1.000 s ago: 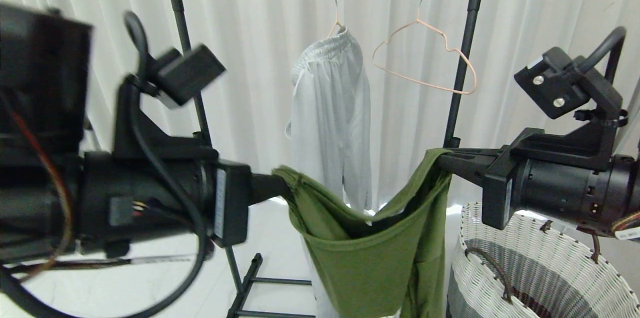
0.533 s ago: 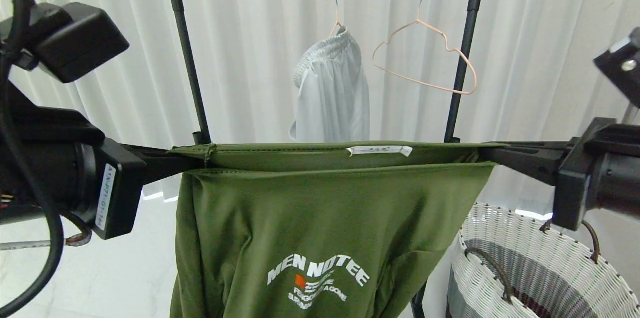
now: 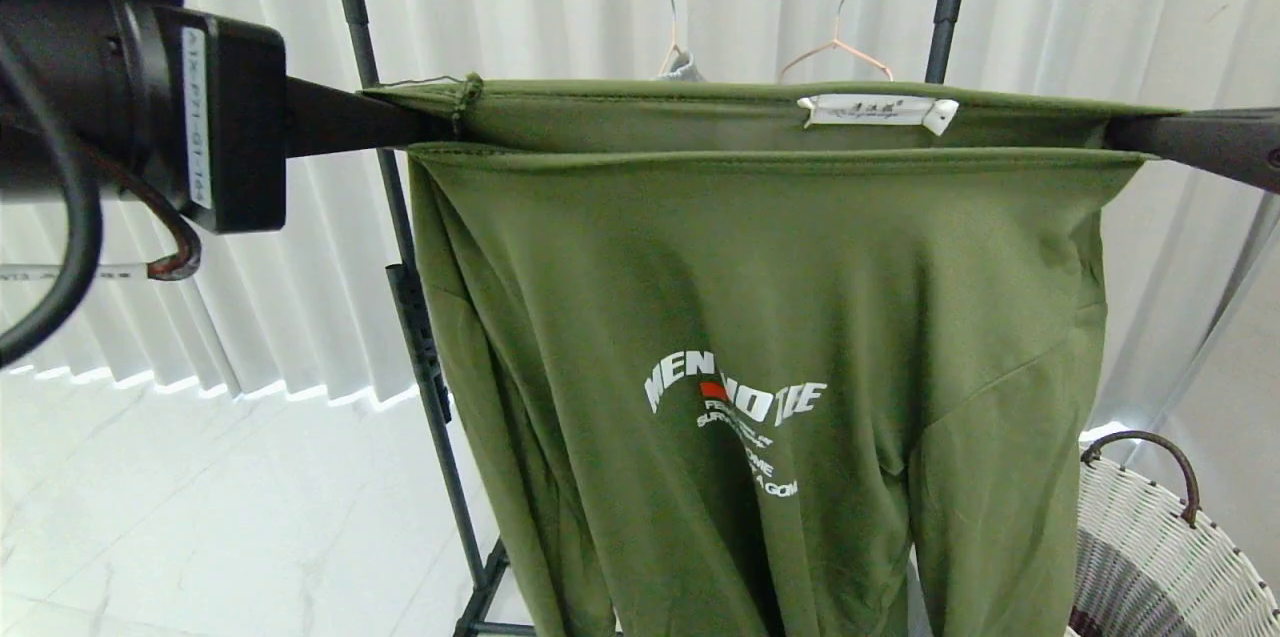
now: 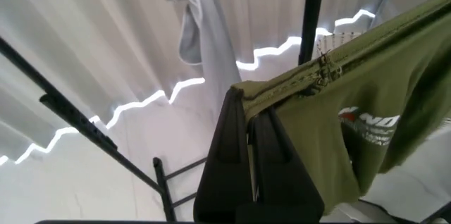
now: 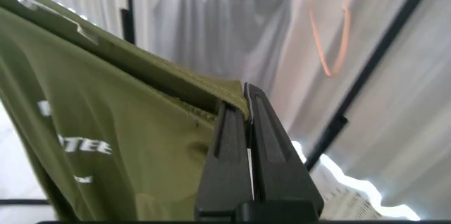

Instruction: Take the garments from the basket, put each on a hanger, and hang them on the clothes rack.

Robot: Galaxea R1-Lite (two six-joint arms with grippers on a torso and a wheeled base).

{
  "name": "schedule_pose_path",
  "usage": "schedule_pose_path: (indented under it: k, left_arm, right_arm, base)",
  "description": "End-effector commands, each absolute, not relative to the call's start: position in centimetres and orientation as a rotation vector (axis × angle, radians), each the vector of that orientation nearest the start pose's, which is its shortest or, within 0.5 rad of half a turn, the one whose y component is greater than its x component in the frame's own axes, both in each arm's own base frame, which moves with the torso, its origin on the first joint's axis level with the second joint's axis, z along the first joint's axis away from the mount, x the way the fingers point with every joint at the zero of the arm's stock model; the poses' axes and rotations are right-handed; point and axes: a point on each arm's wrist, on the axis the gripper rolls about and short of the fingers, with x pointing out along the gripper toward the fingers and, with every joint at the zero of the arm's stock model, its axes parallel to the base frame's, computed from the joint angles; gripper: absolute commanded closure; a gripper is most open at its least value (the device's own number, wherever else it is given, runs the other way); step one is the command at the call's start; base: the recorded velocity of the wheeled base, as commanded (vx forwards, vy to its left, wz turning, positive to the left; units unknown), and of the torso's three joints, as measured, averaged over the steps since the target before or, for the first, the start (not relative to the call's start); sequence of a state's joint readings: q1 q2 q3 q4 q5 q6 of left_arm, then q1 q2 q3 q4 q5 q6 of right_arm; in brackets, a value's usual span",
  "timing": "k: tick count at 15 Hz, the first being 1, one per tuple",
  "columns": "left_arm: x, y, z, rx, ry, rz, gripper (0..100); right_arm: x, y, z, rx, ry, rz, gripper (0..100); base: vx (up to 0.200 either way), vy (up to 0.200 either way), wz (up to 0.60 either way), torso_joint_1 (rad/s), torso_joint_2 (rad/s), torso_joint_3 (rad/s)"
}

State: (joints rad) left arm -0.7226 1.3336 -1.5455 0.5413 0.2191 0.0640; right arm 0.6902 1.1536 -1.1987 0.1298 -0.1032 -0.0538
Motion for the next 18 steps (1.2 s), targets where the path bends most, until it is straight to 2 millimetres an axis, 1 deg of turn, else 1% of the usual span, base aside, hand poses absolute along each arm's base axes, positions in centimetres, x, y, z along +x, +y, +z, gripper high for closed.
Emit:
schedule_pose_path:
  k: [1, 2, 4, 5, 7, 9, 10, 12, 13, 17, 18]
  left_arm:
    - [14.3, -12.5, 36.4, 0.226, 0.301, -0.518, 100]
    - [14.0, -12.8, 36.4, 0.229, 0.297, -0.533, 100]
    - [13.3, -14.0, 36.5, 0.229, 0.285, -0.597, 100]
    - [13.6, -14.8, 36.4, 0.224, 0.271, -0.612, 100]
    - [15.1, -16.5, 36.2, 0.210, 0.233, -0.611, 100]
    - [16.3, -17.8, 35.9, 0.209, 0.221, -0.602, 100]
    - [16.4, -18.0, 35.9, 0.211, 0.224, -0.602, 100]
    - [17.0, -18.7, 35.8, 0.211, 0.227, -0.602, 100]
    - [17.1, -18.8, 35.7, 0.213, 0.229, -0.603, 100]
    - [16.9, -18.5, 35.6, 0.217, 0.244, -0.600, 100]
    - [16.4, -17.9, 35.5, 0.223, 0.280, -0.597, 100]
  right_arm:
    - [11.1, 8.2, 35.7, -0.092, 0.061, 0.548, 100]
    - [10.7, 7.6, 35.9, -0.098, 0.077, 0.538, 100]
    - [8.8, 6.3, 36.0, -0.115, 0.129, 0.549, 100]
    - [7.7, 5.5, 35.8, -0.120, 0.162, 0.594, 100]
    - [5.6, 4.4, 35.1, -0.128, 0.236, 0.726, 100]
    - [4.2, 3.7, 34.7, -0.122, 0.271, 0.860, 100]
    - [3.9, 3.7, 34.6, -0.120, 0.275, 0.890, 100]
    - [3.1, 3.8, 34.4, -0.128, 0.285, 1.030, 100]
    - [3.1, 3.9, 34.4, -0.131, 0.285, 1.049, 100]
    - [3.2, 3.9, 34.2, -0.137, 0.297, 1.020, 100]
    - [3.5, 3.9, 34.1, -0.151, 0.308, 0.954, 100]
  base:
    - [0.000, 0.000, 0.00, 0.000, 0.00, 0.000]
    - [0.000, 0.000, 0.00, 0.000, 0.00, 0.000]
    - [0.000, 0.000, 0.00, 0.000, 0.00, 0.000]
    - [0.000, 0.000, 0.00, 0.000, 0.00, 0.000]
    - [0.000, 0.000, 0.00, 0.000, 0.00, 0.000]
    - [0.000, 0.000, 0.00, 0.000, 0.00, 0.000]
    - [0.000, 0.000, 0.00, 0.000, 0.00, 0.000]
    - [0.000, 0.000, 0.00, 0.000, 0.00, 0.000]
    - [0.000, 0.000, 0.00, 0.000, 0.00, 0.000]
    - [0.000, 0.000, 0.00, 0.000, 0.00, 0.000]
    - [0.000, 0.000, 0.00, 0.000, 0.00, 0.000]
